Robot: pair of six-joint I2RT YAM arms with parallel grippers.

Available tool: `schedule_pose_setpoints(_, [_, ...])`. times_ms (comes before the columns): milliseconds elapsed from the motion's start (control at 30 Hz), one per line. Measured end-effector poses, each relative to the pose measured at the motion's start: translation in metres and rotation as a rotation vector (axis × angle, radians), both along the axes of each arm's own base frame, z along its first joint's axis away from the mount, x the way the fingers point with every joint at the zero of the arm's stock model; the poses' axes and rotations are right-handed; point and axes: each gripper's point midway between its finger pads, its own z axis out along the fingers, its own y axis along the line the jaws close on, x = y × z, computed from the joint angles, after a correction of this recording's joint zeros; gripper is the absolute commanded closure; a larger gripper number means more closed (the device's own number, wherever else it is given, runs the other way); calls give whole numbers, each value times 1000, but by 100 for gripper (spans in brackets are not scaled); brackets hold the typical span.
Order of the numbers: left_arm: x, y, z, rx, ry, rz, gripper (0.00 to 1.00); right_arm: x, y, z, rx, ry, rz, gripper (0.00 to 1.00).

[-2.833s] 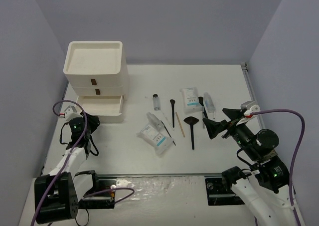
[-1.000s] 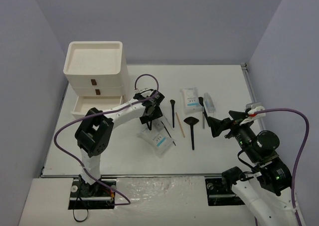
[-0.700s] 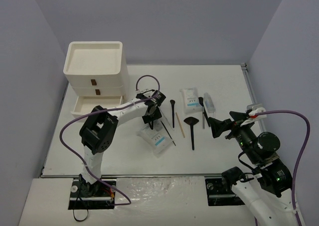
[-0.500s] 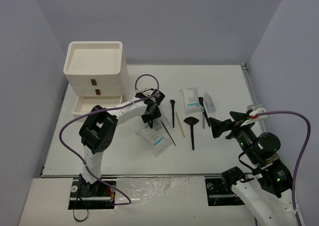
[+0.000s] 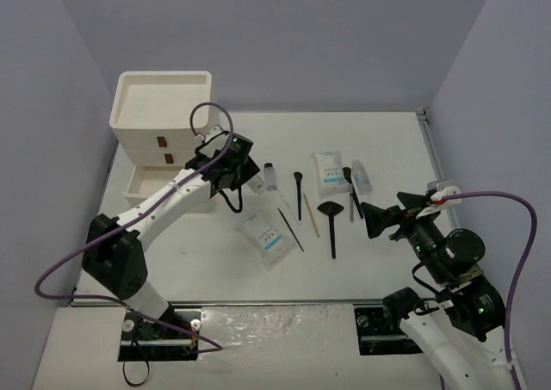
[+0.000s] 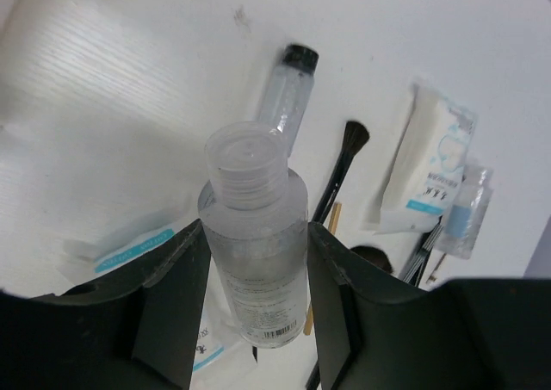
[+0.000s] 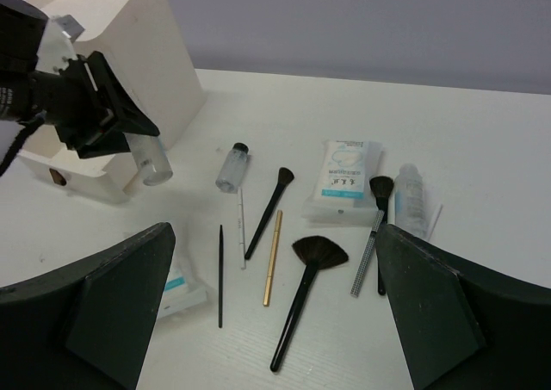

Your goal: Organize the makeup

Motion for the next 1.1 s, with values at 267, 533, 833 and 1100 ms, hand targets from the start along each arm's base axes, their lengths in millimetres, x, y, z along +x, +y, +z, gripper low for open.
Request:
schedule_pose_setpoints(267, [-12,93,-16,-29,10,233,100,0,1,0,-1,1,4,0])
schedule_pose_setpoints(533, [-19,192,-16,-63,-25,509,100,-1,1,0,-2,0,8,0])
schedule_pose_setpoints(833, [6,250,-33,-106,-16,655,80,-1,1,-1,-2,1,9,0])
schedule_pose_setpoints(1100, [28,267,-64,-126,57,676,46,-1,3,-4,-4,10,16,0])
